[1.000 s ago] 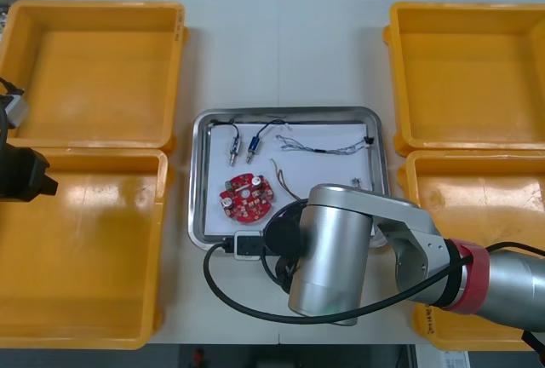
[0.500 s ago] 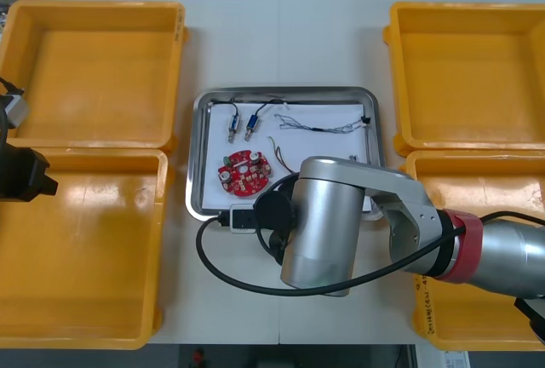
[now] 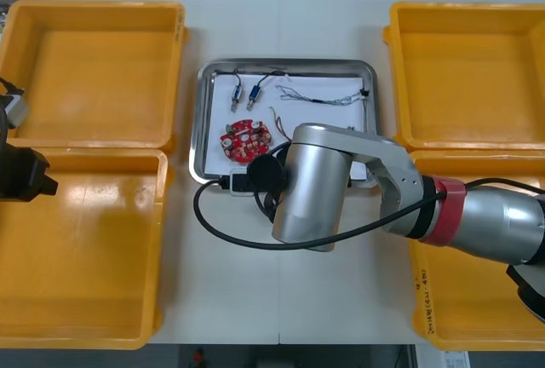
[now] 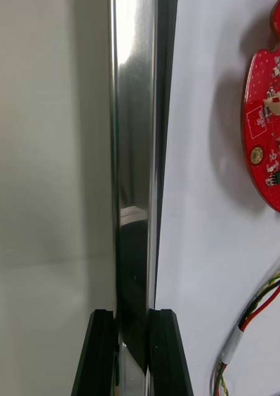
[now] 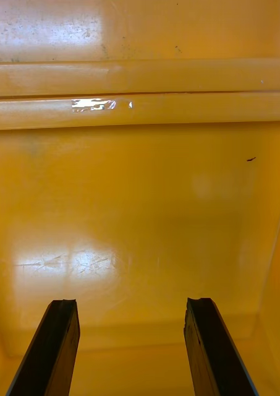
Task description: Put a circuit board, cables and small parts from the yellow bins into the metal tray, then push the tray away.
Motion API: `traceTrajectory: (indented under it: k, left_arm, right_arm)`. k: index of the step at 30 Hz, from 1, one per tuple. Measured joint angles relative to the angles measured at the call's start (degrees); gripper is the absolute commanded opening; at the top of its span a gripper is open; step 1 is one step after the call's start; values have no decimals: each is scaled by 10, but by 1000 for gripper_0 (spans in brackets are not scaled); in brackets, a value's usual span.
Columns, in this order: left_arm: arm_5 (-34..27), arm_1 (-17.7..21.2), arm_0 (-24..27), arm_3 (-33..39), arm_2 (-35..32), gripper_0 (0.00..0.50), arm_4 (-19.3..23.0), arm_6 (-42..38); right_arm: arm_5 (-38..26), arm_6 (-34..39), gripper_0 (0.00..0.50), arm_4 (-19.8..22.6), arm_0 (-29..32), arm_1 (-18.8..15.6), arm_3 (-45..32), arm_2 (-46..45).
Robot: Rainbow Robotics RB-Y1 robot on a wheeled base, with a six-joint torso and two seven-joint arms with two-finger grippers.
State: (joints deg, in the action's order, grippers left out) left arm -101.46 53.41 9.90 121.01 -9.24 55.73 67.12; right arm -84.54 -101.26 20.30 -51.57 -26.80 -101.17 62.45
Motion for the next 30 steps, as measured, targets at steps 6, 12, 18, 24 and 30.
traceTrajectory:
  k: [6,12,18,24,30]
  left_arm:
    - [0,0,0,0,0,500,0,0]
    - [0,0,0,0,0,500,0,0]
    - [0,0,0,0,0,500,0,0]
    - [0,0,0,0,0,500,0,0]
    - [0,0,0,0,0,500,0,0]
  right_arm:
    - [35,0,0,0,-23,7,38,0]
    - [70,0,0,-7,-38,13,67,0]
    - [95,-3,0,-32,-45,15,89,0]
    - [127,-7,0,-42,-61,17,124,0]
    - [154,-9,0,-48,-79,18,159,0]
